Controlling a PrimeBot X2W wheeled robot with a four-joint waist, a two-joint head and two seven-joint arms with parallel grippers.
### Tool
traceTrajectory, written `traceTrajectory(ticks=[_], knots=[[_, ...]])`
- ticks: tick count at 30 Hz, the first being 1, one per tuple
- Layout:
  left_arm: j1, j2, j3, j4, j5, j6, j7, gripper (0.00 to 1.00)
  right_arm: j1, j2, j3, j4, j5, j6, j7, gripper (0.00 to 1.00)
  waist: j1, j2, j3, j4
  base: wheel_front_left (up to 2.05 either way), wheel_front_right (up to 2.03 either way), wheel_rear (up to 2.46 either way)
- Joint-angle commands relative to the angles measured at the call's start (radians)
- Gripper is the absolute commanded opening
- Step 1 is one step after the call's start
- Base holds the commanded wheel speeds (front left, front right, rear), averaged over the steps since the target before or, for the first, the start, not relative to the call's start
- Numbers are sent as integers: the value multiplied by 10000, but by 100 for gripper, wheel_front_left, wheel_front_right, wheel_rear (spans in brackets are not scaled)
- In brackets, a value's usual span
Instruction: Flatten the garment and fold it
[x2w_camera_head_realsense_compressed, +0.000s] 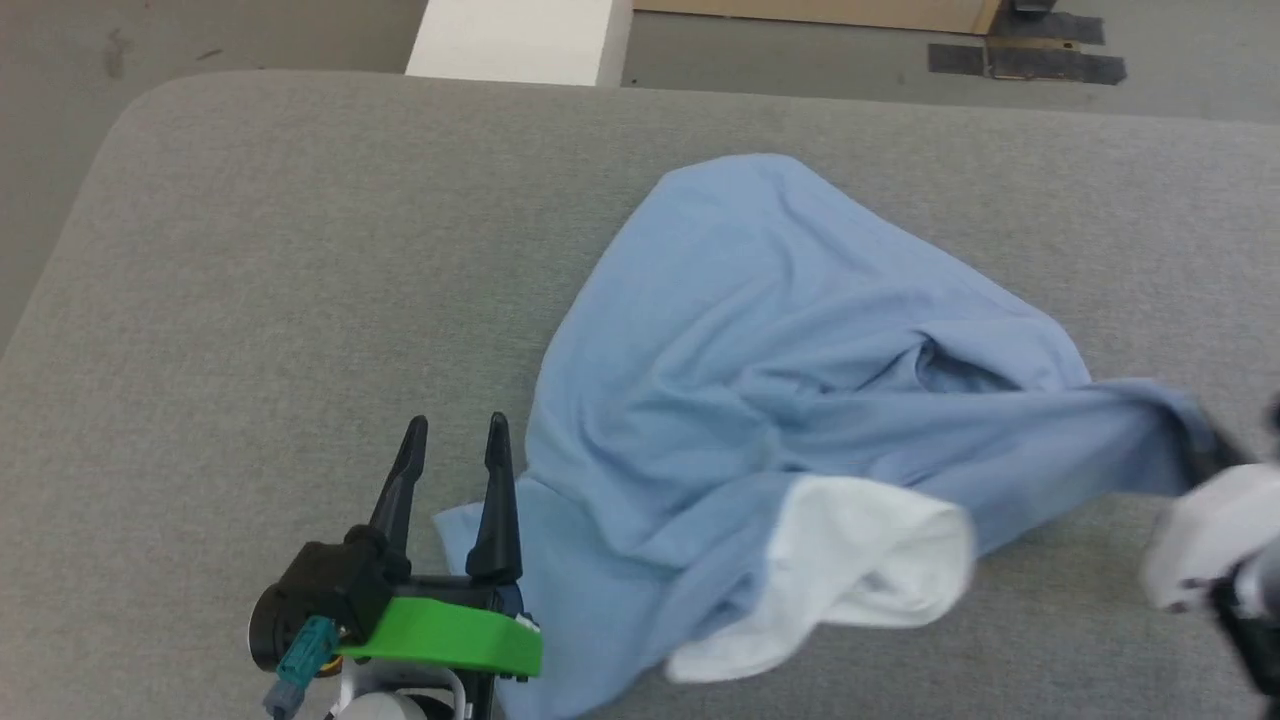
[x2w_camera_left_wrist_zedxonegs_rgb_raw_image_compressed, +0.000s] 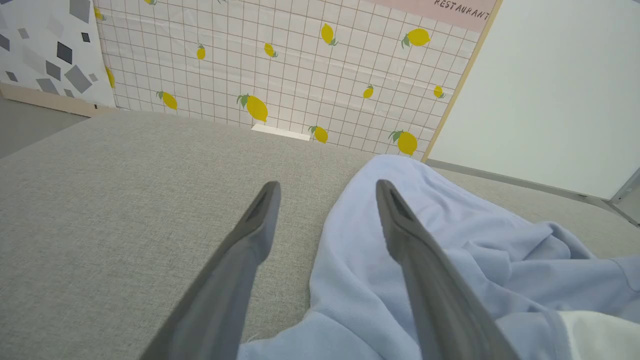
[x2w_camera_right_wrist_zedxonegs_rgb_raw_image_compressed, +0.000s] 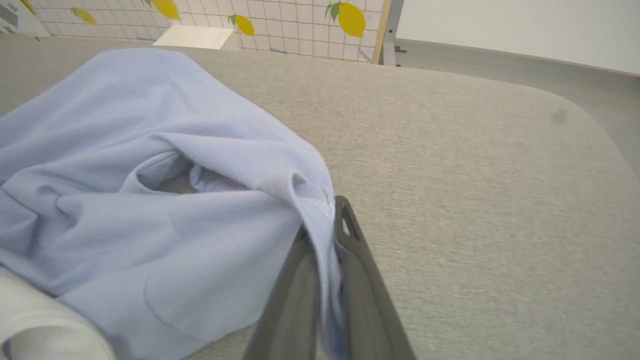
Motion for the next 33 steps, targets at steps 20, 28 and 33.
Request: traceTrajectory(ticks=[20, 28, 33], knots=[[-207, 199, -239, -174, 288, 26, 203, 100, 617, 815, -3170, 284, -1017, -17, -1883, 100, 0, -1, 169, -1078, 0, 0, 0], [-5, 316, -507, -432, 465, -83, 127, 100, 857, 928, -1261, -1180, -350, -17, -4582, 100, 0, -1, 9, -1007, 0, 0, 0], [638, 394, -572, -342, 564, 157, 292, 100, 1609, 935, -738, -1079, 389, -17, -5669, 100, 0, -1, -156, -942, 0, 0, 0]])
